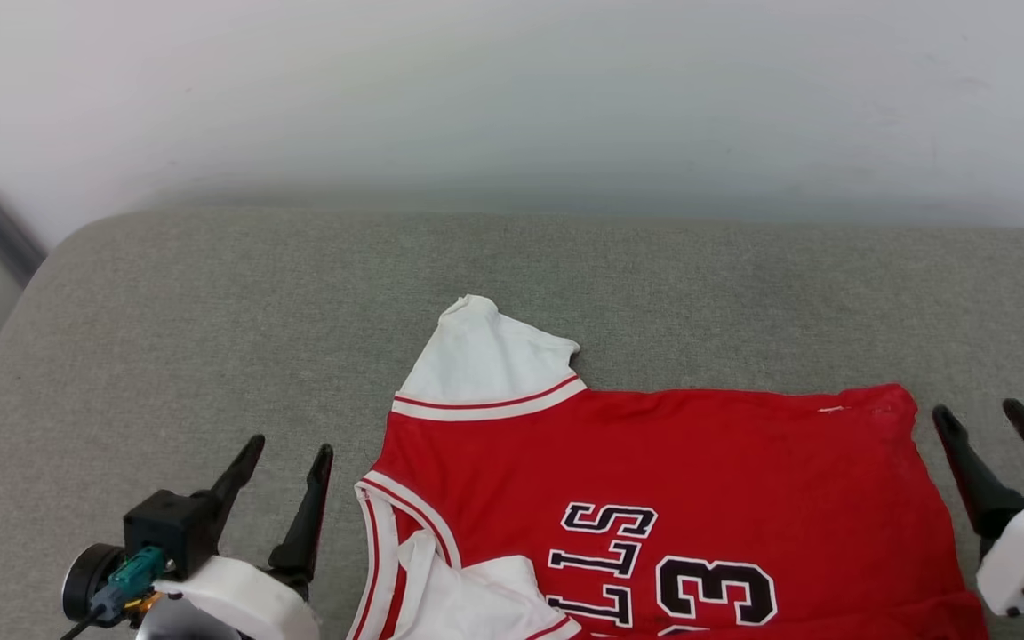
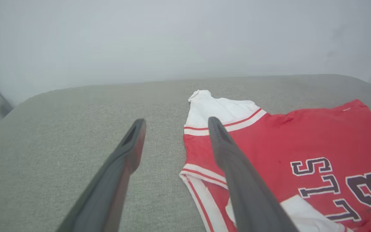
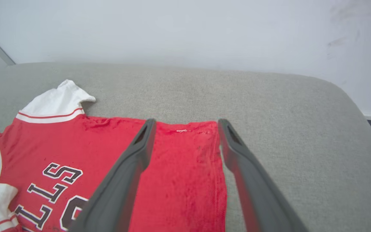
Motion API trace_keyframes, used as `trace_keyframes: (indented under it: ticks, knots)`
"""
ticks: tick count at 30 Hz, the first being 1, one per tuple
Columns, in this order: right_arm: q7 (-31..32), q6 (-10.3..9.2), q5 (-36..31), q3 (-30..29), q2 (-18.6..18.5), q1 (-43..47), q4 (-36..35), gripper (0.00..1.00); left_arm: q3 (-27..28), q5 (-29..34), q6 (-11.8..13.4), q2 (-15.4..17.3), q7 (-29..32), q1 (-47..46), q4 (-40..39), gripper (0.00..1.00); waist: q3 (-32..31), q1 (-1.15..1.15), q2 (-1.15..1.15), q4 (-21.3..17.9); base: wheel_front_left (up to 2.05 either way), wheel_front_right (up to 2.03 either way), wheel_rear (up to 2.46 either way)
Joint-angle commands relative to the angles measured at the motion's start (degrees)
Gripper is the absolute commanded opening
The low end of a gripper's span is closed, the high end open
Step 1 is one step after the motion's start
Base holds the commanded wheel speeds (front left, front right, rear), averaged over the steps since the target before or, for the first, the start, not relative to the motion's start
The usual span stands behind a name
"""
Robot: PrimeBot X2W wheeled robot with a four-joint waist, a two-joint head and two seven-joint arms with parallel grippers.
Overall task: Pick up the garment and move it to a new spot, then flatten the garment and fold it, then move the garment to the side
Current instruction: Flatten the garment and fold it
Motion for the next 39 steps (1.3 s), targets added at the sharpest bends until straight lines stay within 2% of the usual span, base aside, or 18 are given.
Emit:
trace_keyframes:
  ticks: [1, 4, 6, 11, 16, 22, 26, 30, 33, 39]
  knots:
    - [-3.3, -0.02, -0.4, 0.6, 1.1, -0.1, -0.9, 1.0, 1.3, 0.2, 0.4, -1.1, -0.9, 0.5, -0.9, 1.0, 0.1, 0.0, 0.0, -0.2, 0.0, 0.0, 0.0]
    - [-9.1, -0.03, -1.7, 1.3, 1.8, 0.9, -1.7, 1.0, 4.1, 1.6, -0.2, -3.0, -1.7, 1.3, -2.9, 1.0, 0.4, 0.0, 0.0, -0.3, 0.0, 0.0, 0.0]
    - [-10.8, -0.02, -2.2, 1.3, 2.4, 1.3, -1.8, 1.0, 5.6, 2.5, -0.2, -3.9, -1.7, 1.4, -3.8, 1.0, 0.5, 0.0, 0.0, -0.4, 0.0, 0.0, 0.0]
    - [-18.0, -0.02, -3.7, 0.2, 5.8, 2.3, -2.4, 1.0, 10.6, 8.3, -2.9, -7.5, -1.7, 4.4, -6.5, 1.0, 1.0, 0.0, 0.0, -0.7, 0.0, 0.0, 0.0]
    - [-22.1, -0.02, -5.0, 1.1, 8.0, 2.4, -1.6, 1.0, 13.8, 11.6, -6.0, -10.4, -1.7, 5.9, -6.5, 1.0, 1.9, 0.0, 0.0, -1.5, 0.0, 0.0, 0.0]
    - [-23.9, -0.02, -5.3, 2.2, 7.9, 0.5, -0.8, 1.0, 16.4, 13.7, -9.0, -12.3, -1.7, 4.2, -5.1, 1.0, 4.1, 0.0, 0.0, -3.4, 0.0, 0.0, 0.0]
    - [-24.3, -0.02, -5.0, 2.2, 8.1, -1.2, -0.9, 1.0, 16.8, 13.9, -11.6, -10.2, -1.0, 1.2, -4.2, 1.0, 6.7, 0.0, 0.0, -5.4, 0.0, 0.0, 0.0]
    - [-24.9, -0.02, -5.6, 2.6, 8.3, -1.7, -1.3, 1.0, 16.7, 13.3, -14.9, -6.5, 4.7, -5.2, -3.5, 1.0, 10.3, 0.0, 0.0, -7.1, 0.0, 0.0, 0.0]
    - [-25.4, -0.02, -5.5, 3.0, 8.7, -2.7, -1.4, 1.0, 17.1, 10.7, -17.7, -3.6, 12.1, -11.2, -2.4, 1.0, 13.1, 0.0, 0.0, -8.8, 0.0, 0.0, 0.0]
    - [-26.4, -0.02, -6.2, 4.7, 9.4, -5.0, -0.8, 1.0, 16.7, 4.9, -20.3, 2.2, 30.8, -23.0, -0.1, 1.0, 18.0, 0.0, 0.0, -12.8, 0.0, 0.0, 0.0]
